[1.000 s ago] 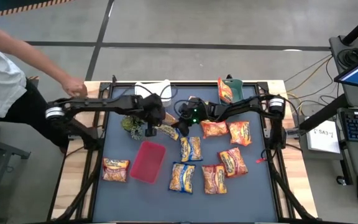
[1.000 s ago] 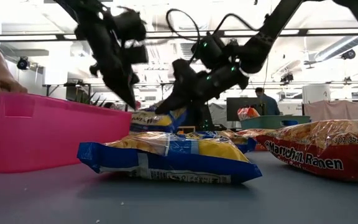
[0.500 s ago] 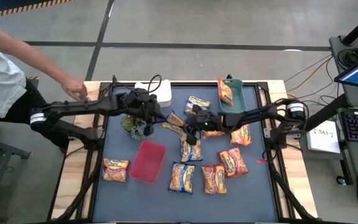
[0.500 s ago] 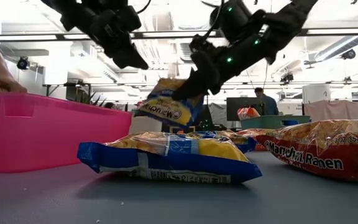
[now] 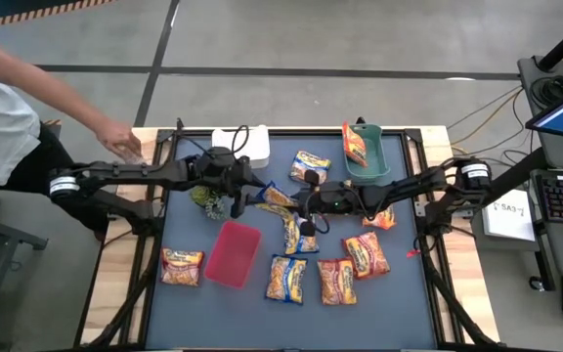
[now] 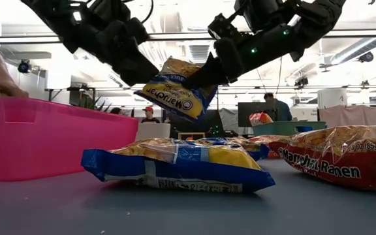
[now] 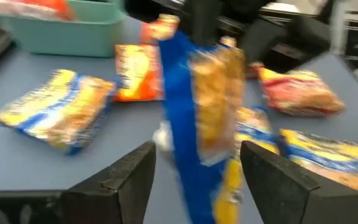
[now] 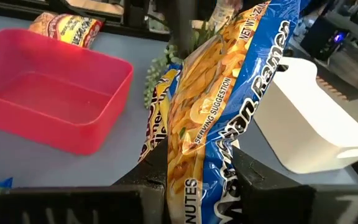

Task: Sort Maruchan noodles
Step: Put the left blue noodle pack into the red bin

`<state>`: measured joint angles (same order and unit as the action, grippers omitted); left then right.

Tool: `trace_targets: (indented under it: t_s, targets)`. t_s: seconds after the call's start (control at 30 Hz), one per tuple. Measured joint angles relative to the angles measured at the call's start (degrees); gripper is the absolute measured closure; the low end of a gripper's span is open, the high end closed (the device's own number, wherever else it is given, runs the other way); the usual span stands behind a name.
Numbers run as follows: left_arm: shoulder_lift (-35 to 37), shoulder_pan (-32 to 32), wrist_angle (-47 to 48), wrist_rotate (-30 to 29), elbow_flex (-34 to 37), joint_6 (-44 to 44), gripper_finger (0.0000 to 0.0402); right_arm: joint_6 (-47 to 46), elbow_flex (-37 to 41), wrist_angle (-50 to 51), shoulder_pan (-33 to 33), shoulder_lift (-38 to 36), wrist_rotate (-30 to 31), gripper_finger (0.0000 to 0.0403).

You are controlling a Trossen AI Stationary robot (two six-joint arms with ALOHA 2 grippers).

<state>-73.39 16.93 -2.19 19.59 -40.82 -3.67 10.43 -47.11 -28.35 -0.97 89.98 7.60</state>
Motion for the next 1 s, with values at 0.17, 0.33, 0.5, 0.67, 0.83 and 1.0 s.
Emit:
trace_targets:
  t_s: [0.17,0.33,0.5,0.67,0.83,1.0]
  targets:
    - [-2.3,0.0,-1.1,2.0,0.6,0.0,0.0183,2.7,0.0,-2.8,0.2,0.2,0.0,0.0328]
    - [-4.8,0.0,-4.6,2.6,0.5,-0.1,0.0200,5.1,0.0,-4.0,0.2,0.4,0.1,0.0328]
    - [-5.2,0.0,-5.3,2.6,0.5,-0.9,0.0246,5.1,0.0,-3.7,0.2,0.4,0.1,0.0327]
    - [-4.8,0.0,-5.2,2.5,0.5,-1.3,0.0321,2.6,0.0,-3.7,0.2,0.4,0.1,0.0311]
    - [-4.8,0.0,-5.2,2.5,0.5,-0.1,0.0358,-0.5,-0.4,-3.6,0.2,0.3,0.1,0.0287]
    - [-3.6,0.0,-4.8,3.6,0.5,2.8,0.0355,-3.0,-0.5,-2.0,0.2,-1.0,-0.1,0.0245]
